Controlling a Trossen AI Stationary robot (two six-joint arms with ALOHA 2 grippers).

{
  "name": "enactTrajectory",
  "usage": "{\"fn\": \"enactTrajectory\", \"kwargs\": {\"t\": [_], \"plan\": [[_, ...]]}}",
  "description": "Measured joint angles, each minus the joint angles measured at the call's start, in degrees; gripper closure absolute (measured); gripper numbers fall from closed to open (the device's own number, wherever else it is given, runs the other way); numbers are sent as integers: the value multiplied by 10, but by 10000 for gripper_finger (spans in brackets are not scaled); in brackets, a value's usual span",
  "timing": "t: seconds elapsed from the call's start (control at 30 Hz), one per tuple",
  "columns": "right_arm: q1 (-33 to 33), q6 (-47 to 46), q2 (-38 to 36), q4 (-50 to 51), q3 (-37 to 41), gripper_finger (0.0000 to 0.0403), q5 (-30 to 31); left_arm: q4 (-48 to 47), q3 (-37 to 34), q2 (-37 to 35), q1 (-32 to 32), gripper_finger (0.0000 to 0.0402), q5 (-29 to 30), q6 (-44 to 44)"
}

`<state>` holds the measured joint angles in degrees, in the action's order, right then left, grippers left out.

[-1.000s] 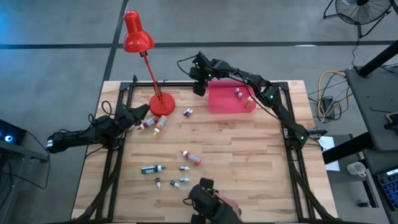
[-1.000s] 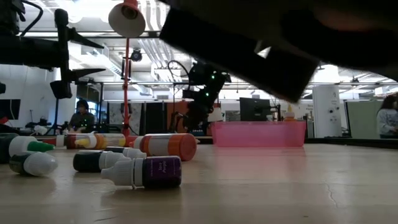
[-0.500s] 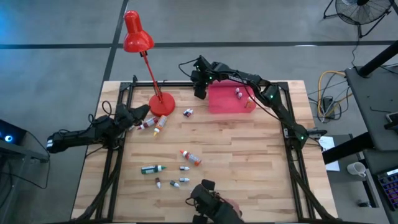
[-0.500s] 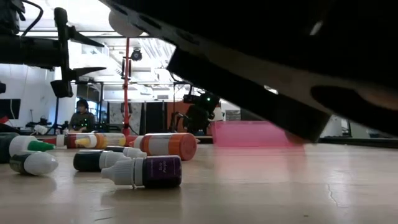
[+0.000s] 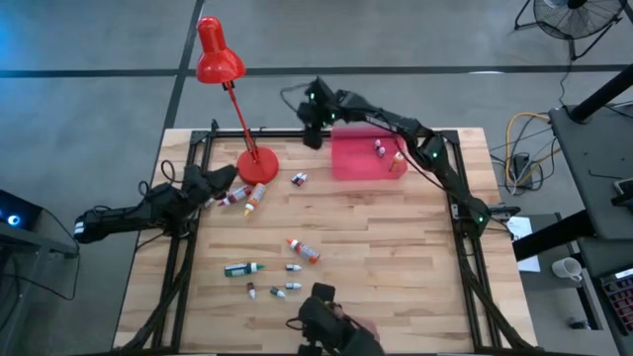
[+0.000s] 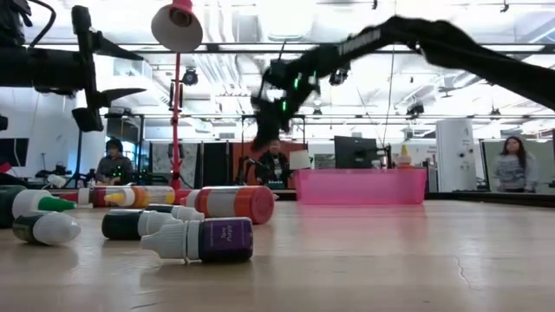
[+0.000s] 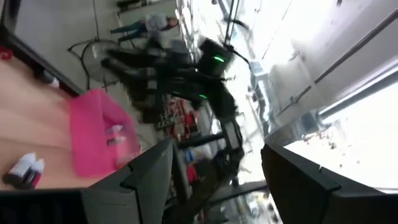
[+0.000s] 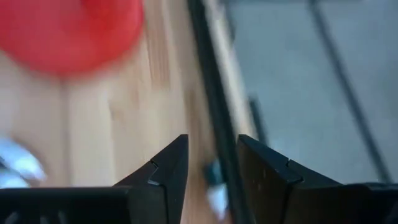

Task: Pick & Place food coloring
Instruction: Put the small green food coloring bottle into the red bin

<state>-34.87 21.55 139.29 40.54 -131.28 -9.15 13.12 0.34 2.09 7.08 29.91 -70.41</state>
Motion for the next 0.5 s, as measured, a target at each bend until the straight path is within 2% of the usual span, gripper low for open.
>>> {"fn": "enactTrajectory", "kwargs": {"t": [0.1,0.2,0.3,0.4,0.5], "plan": [[0,-26,-30,19,-39,273,1,15,0,0,0,182,26,2],[-1,-62,-80,42,-24,276,1,16,7,1,0,182,31,-4],[0,-84,-123,107,-19,281,-1,19,41,26,0,182,20,38],[2,-99,-161,161,-8,287,-4,9,92,79,1,182,20,87],[8,-110,-194,202,13,292,-3,-41,152,158,0,182,17,129]]}}
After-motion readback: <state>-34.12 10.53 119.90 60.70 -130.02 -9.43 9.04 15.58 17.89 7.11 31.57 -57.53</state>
